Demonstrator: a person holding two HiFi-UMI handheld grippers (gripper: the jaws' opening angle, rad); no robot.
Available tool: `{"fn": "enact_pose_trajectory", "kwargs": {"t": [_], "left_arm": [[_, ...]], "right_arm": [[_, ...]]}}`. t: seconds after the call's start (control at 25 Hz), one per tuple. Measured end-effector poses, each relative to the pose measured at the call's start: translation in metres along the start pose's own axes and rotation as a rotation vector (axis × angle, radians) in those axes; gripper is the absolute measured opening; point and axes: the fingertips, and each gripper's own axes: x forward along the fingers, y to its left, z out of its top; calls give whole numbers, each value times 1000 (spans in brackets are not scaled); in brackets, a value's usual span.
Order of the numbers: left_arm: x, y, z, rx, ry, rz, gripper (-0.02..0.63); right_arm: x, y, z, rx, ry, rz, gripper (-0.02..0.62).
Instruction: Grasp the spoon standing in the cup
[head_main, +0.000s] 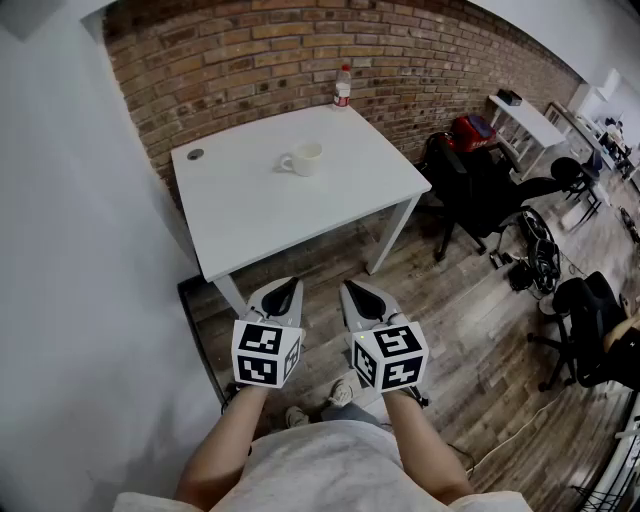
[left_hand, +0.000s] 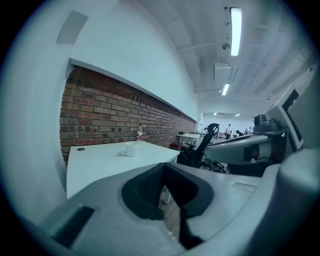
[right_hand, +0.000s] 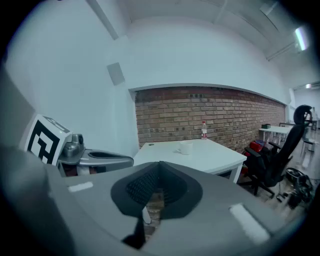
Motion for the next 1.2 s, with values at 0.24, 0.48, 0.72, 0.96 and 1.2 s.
{"fn": "enact_pose_trajectory", "kwargs": {"t": [0.24, 0.48, 0.72, 0.96, 1.2], "left_arm": [[-2, 4, -6, -2, 5, -10, -5], [10, 17, -8, -9, 13, 1, -5], [41, 31, -5, -16, 22, 31, -5], [94, 44, 11, -12, 34, 57, -5], [153, 52, 31, -14, 48, 83, -4]], "right_arm": [[5, 3, -5, 19, 1, -11, 8], [22, -1, -4, 25, 5, 0, 8], [47, -24, -3, 37, 3, 28, 8], [86, -67, 11, 51, 4, 48, 8], [125, -114, 26, 65, 8, 84, 8]]}}
